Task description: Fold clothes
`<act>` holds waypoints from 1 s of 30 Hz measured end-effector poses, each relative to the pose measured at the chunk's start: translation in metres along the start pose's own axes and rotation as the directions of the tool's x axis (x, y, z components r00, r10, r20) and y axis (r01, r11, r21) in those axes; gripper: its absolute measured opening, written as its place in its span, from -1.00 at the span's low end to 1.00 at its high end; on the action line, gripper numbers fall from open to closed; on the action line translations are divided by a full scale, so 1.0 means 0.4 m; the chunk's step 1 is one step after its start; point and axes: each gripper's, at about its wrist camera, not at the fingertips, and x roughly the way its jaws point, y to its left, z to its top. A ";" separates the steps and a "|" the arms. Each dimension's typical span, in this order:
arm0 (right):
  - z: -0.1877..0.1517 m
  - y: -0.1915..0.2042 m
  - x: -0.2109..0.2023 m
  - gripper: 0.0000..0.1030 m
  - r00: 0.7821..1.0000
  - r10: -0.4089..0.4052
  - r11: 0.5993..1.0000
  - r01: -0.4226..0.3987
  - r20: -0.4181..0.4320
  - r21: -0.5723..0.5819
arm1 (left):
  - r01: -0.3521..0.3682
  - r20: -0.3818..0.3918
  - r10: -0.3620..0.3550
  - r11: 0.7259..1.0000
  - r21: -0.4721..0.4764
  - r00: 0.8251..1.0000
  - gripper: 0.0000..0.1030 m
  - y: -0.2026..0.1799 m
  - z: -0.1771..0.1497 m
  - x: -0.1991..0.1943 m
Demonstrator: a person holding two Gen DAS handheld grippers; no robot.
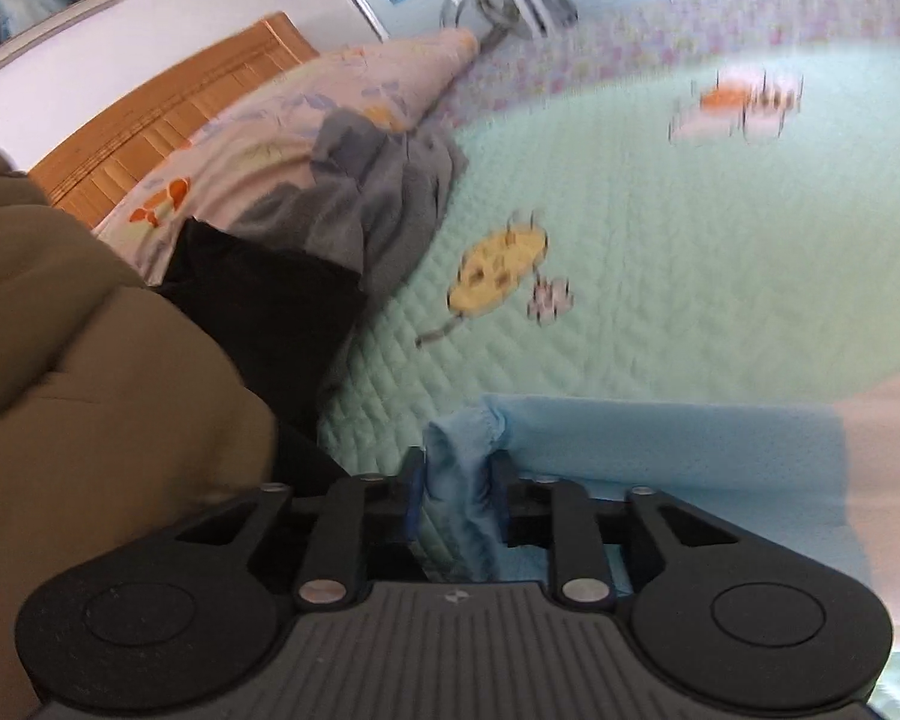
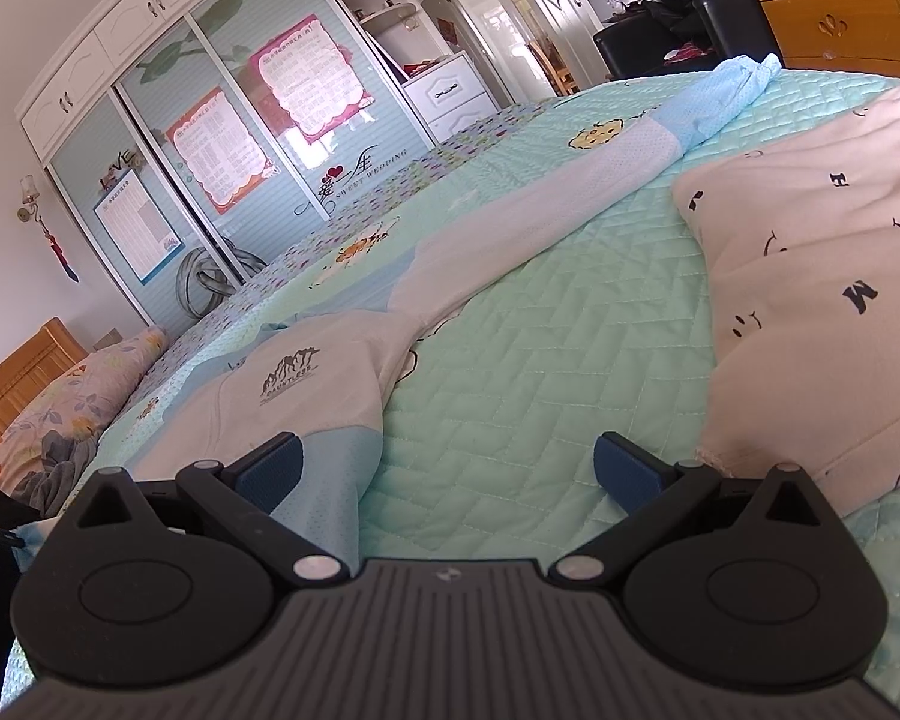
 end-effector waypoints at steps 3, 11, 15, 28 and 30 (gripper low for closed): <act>0.000 0.000 0.000 1.00 1.000 -0.003 1.000 0.003 -0.001 -0.002 | -0.077 -0.049 0.082 0.992 0.098 0.995 -0.16 -0.051 -0.005 0.026; 0.003 -0.002 0.000 1.00 1.000 -0.002 1.000 0.002 0.001 0.000 | 0.021 -0.111 -0.003 0.987 0.160 0.994 0.14 -0.053 -0.020 -0.026; 0.005 -0.005 0.000 1.00 1.000 0.001 1.000 -0.001 0.003 0.003 | 0.156 -0.105 -0.153 0.987 0.023 0.983 0.16 0.014 -0.003 -0.090; 0.009 -0.008 -0.002 1.00 1.000 0.009 1.000 -0.009 0.007 0.010 | 0.302 -0.027 -0.325 0.905 -0.300 0.945 0.71 0.024 -0.041 -0.150; 0.009 -0.008 -0.001 1.00 1.000 0.008 1.000 -0.008 0.007 0.009 | 0.300 -0.053 -0.335 0.894 -0.332 0.941 0.65 -0.002 -0.067 -0.136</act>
